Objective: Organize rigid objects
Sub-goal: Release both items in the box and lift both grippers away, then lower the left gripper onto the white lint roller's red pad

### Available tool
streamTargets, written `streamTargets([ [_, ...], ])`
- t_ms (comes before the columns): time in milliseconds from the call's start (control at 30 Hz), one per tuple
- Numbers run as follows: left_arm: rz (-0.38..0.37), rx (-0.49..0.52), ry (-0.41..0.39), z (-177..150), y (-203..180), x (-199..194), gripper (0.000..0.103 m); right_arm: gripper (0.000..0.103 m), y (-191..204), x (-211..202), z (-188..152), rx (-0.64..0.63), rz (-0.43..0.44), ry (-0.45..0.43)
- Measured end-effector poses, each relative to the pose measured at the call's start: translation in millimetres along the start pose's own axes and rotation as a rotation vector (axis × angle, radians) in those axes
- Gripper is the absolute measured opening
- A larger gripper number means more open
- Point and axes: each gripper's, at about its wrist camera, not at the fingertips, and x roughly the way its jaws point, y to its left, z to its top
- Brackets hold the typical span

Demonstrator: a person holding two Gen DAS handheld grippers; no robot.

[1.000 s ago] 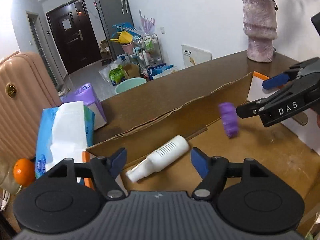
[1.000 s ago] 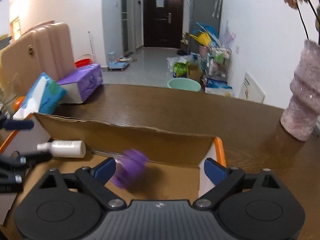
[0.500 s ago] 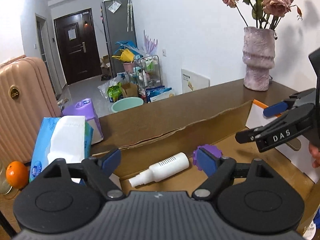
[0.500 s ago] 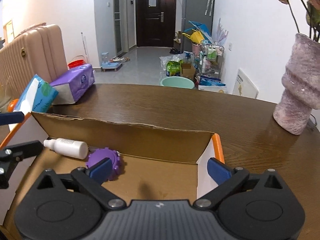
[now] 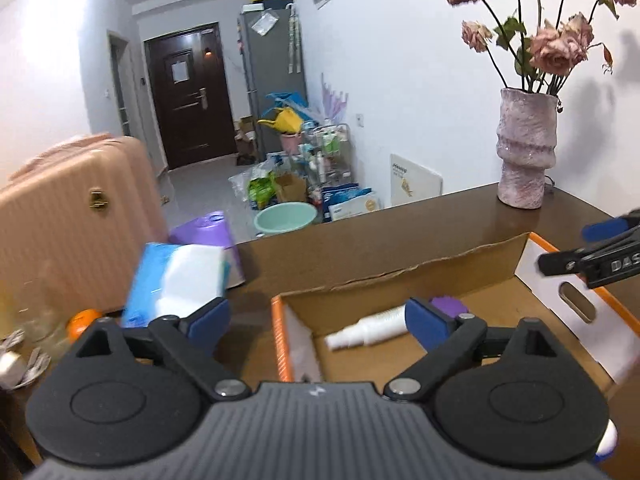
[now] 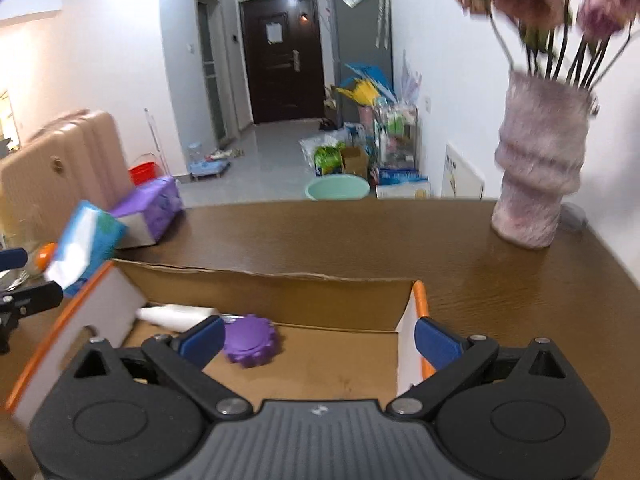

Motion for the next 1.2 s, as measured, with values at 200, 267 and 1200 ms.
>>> streamTargets([
  [200, 0.026, -0.051, -0.027, -20.2, 12.7, -77.2, 0.1, 0.103, 24.9, -76.6, -11.3, -0.145, -0.07, -0.083],
  [267, 0.031, -0.073, -0.07, -31.4, 13.9, -102.8, 0.103, 0.103, 31.8, -94.9, -20.6, -0.17, -0.088, -0.109],
  [1200, 0.097, -0.171, -0.415, -168.1, -36.7, -297.9, 0.103, 0.103, 68.7, -280.6, -190.7, -0.136, -0.018, -0.532],
])
